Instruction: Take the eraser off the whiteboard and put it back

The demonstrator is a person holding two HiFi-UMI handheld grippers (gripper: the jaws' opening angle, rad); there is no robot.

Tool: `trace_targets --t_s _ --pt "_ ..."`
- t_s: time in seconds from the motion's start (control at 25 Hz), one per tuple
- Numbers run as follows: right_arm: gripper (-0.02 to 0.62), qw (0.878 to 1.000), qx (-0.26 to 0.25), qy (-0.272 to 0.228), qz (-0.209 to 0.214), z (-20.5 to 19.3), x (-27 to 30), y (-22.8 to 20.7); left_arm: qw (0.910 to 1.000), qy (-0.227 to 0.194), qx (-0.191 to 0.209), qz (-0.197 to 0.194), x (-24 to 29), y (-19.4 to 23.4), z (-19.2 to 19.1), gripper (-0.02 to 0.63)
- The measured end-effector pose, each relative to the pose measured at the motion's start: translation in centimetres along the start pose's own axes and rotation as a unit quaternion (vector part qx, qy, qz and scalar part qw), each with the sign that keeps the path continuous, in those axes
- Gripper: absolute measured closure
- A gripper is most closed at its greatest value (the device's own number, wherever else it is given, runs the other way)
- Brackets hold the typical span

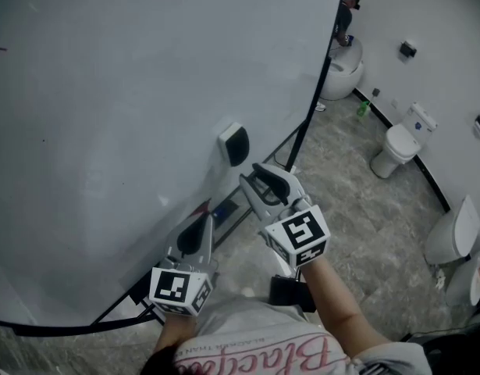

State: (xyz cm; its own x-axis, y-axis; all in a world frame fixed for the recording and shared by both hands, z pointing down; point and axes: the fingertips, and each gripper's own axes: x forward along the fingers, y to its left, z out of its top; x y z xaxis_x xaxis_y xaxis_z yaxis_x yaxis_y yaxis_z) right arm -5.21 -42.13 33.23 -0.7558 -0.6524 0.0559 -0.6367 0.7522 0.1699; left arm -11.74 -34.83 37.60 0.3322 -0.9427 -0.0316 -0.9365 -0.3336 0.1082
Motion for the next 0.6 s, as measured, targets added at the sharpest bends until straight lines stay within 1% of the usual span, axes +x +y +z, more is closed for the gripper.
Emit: trace_targets --t_s 0.08,0.12,0.2,0.28,0.6 --pt "0.56 1.0 0.017 -0.007 -0.014 -0.1 -1.5 0.2 1.0 0.0 -0.001 -0.004 0.1 -0.2 -0.1 0.607" --pt "0.592 0.999 0.027 -0.008 -0.022 -0.1 -2.1 0.2 1.0 0.0 -0.002 -0.007 0.2 -0.3 -0.2 0.607" --pt "0.594 0.998 0.041 -0.004 -0.04 -0.2 -3.3 0.2 0.9999 0.001 -0.004 -0.013 0.4 -0.6 -0.3 0.607" --pt "0.594 0.998 0.043 -0.002 -0.054 -0.4 -4.3 0.5 0.9998 0.001 -0.005 -0.019 0.6 -0.9 -0.3 0.607" --pt "0.594 0.996 0.054 0.019 -0.07 -2.6 -6.8 2.3 0.9991 0.002 -0.003 -0.041 0.8 -2.2 -0.3 0.607"
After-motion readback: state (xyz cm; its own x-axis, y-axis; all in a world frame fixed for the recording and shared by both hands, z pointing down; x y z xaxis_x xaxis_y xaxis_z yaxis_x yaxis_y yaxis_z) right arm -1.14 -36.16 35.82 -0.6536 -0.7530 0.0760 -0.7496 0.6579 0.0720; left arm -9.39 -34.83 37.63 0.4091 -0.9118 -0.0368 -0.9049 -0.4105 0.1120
